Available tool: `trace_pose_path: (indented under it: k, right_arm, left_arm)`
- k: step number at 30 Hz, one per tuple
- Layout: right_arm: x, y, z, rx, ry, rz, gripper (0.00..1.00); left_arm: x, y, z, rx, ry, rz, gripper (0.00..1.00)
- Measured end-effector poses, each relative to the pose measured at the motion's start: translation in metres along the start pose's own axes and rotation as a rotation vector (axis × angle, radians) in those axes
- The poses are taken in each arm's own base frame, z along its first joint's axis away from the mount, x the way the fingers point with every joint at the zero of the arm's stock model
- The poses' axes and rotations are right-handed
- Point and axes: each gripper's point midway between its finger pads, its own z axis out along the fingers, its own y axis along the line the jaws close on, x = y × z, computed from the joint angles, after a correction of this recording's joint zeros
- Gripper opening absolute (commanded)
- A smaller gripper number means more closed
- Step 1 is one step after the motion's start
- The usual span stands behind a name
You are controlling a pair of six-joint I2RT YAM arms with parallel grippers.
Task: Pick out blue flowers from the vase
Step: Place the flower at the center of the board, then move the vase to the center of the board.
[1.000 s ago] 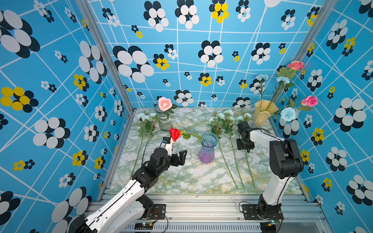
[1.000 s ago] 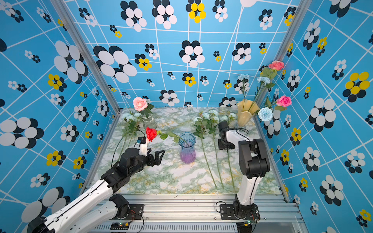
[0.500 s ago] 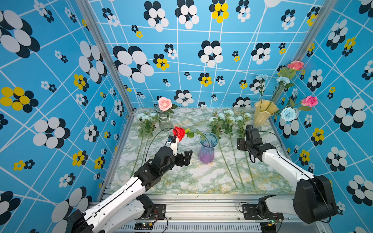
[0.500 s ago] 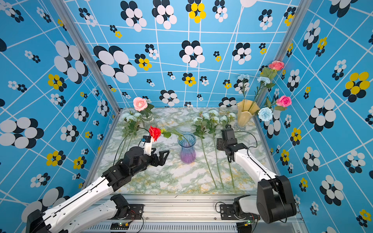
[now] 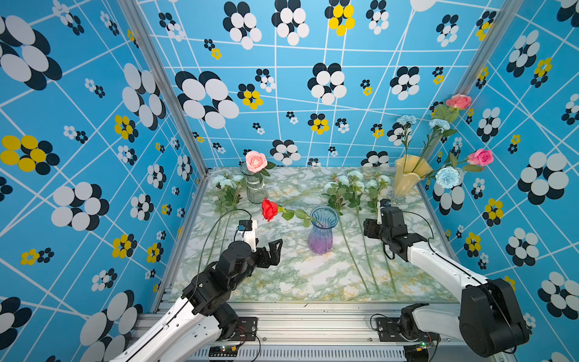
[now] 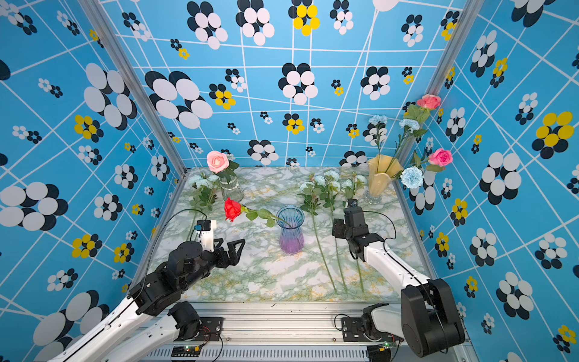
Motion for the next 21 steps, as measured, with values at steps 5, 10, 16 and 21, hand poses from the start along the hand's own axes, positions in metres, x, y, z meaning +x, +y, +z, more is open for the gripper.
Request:
trace_pose_path:
  k: [5,10,16,21]
  right_arm:
    - [-0.004,0.001,-0.002,-0.009,-0.020,0.007,0.73]
    - [-0.008,0.002,-0.005,-0.013,-0.037,0.016,0.73]
    - [-0.007,0.001,-0.006,-0.017,-0.051,0.027,0.74]
    - [-0.005,0.001,-0.008,-0.017,-0.054,0.032,0.74]
  left_arm:
    - [0.009,0.001,-0.015,0.020,0.014,-0.029,0.95]
    - [0.015,-0.024,-0.010,0.082,0.045,-0.013,0.94]
    - [0.007,-0.073,0.024,0.093,0.088,0.055,0.98]
    - [-0.003,-0.090,0.057,0.066,0.087,0.050,0.98]
